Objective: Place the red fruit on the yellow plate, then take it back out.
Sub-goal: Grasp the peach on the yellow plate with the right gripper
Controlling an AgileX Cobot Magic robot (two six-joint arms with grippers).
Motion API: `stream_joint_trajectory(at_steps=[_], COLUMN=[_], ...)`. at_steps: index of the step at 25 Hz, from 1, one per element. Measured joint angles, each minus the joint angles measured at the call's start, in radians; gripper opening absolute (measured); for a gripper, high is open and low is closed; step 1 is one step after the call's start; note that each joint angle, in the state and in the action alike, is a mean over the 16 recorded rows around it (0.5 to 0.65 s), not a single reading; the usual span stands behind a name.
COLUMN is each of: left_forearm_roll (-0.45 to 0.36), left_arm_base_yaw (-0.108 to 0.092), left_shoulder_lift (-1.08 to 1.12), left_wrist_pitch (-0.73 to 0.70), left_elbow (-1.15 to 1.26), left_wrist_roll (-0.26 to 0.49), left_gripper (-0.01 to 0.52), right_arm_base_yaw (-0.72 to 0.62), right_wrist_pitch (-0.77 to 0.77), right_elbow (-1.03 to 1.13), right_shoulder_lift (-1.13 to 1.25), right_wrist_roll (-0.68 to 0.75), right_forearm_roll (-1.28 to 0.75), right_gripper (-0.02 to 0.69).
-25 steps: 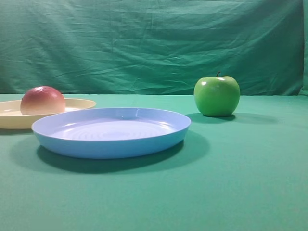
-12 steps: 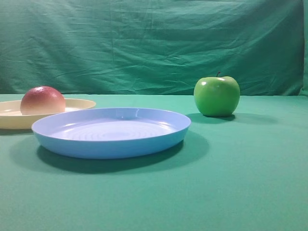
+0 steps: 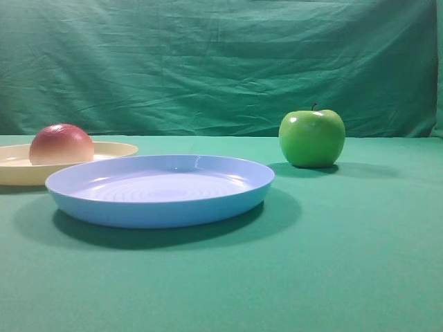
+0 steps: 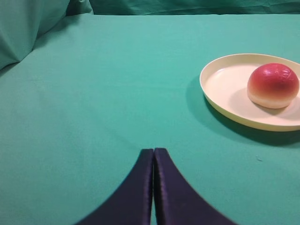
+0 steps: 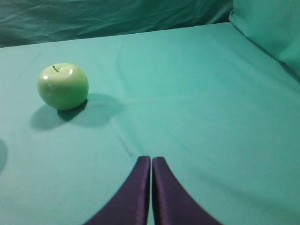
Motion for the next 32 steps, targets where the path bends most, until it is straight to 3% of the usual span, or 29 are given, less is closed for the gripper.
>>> stream_joint_trajectory(at_steps=[6, 11, 21, 32], left_forearm_roll=[0.0, 0.0, 0.0, 0.0], left_arm_base_yaw=[0.0, 0.0, 0.0, 0.0], left_shoulder_lift=[0.0, 0.0, 0.0, 0.0], left_wrist_pitch=[0.0, 0.0, 0.0, 0.0], left_elbow=[0.0, 0.0, 0.0, 0.0], left_wrist_roll=[0.0, 0.0, 0.0, 0.0], left_gripper=[0.0, 0.0, 0.0, 0.0], right_arm_base_yaw=[0.0, 0.0, 0.022, 0.046], right_wrist_pitch=[-0.106, -0.089, 0.22, 0.533], right_elbow=[-0.068, -0.183, -0.519, -0.738], right_shoulder_lift=[0.071, 0.183, 0.405, 0.451], right_wrist_roll=[0.004, 0.004, -0.038, -0.1], right_forearm_roll=[0.008, 0.009, 0.018, 0.095], right_gripper=[0.0, 0.0, 0.0, 0.0])
